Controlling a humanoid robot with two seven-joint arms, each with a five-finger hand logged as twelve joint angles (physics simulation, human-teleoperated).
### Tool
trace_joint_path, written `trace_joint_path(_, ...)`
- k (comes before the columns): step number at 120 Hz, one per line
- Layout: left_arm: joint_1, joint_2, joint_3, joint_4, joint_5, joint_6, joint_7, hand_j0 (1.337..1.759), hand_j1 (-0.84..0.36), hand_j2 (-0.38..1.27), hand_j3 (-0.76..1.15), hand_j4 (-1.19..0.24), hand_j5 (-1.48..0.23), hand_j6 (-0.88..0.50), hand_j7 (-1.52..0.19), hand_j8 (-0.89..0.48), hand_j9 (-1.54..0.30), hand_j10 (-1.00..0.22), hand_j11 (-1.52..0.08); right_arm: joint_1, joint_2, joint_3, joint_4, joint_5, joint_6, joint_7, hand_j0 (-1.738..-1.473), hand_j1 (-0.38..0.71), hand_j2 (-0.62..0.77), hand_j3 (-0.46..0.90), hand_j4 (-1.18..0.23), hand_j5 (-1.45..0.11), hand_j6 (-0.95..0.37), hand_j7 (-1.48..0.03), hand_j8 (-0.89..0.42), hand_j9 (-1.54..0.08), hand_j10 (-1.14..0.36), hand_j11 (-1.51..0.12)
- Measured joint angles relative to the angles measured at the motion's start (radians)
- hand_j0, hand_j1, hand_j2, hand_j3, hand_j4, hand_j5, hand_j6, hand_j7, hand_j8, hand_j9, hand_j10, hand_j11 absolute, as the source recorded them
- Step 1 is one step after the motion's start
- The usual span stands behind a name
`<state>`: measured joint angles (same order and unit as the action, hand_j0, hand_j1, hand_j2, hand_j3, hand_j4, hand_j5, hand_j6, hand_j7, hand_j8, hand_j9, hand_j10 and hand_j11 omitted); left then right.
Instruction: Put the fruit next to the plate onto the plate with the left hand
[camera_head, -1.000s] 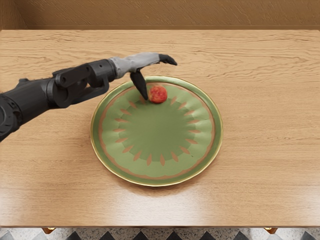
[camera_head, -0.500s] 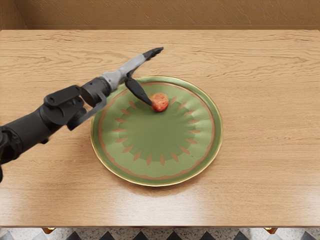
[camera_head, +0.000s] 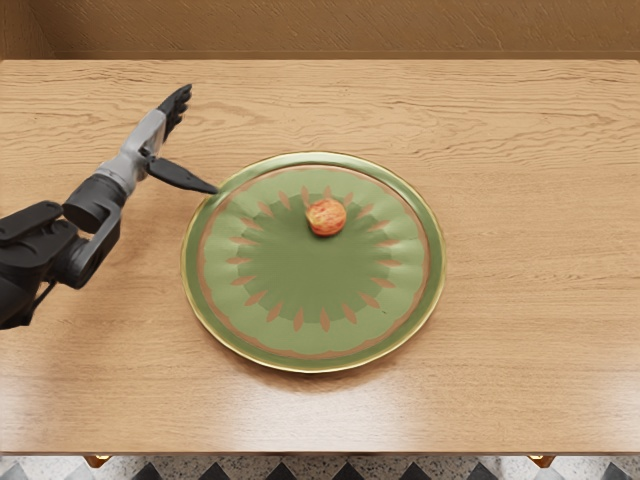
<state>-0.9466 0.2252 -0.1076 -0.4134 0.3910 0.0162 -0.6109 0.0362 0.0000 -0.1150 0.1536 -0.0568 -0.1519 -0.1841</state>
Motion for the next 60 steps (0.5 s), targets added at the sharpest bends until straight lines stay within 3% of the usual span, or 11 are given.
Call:
trace_joint_path(35, 0.109, 0.116, -0.138, -0.002, -0.004, -0.011, 0.0, 1.658, 0.32, 0.01, 0.0, -0.02, -0.03, -0.02, -0.03, -0.02, -0.03, -0.02, -0.03, 0.005, 0.0, 0.0, 0.001, 0.0, 0.0, 0.0, -1.658, -0.35, 0.0, 0.0, 0.0, 0.0, 0.0, 0.0, 0.0, 0.0, 0.0, 0.0)
trace_joint_path(60, 0.141, 0.123, -0.18, -0.012, -0.016, -0.014, 0.0, 1.658, 0.32, 0.01, 0.0, -0.02, -0.03, -0.02, -0.03, -0.02, -0.03, -0.02, -0.03, 0.007, 0.0, 0.0, 0.001, 0.0, 0.0, 0.0, -1.658, -0.35, 0.0, 0.0, 0.0, 0.0, 0.0, 0.0, 0.0, 0.0, 0.0, 0.0)
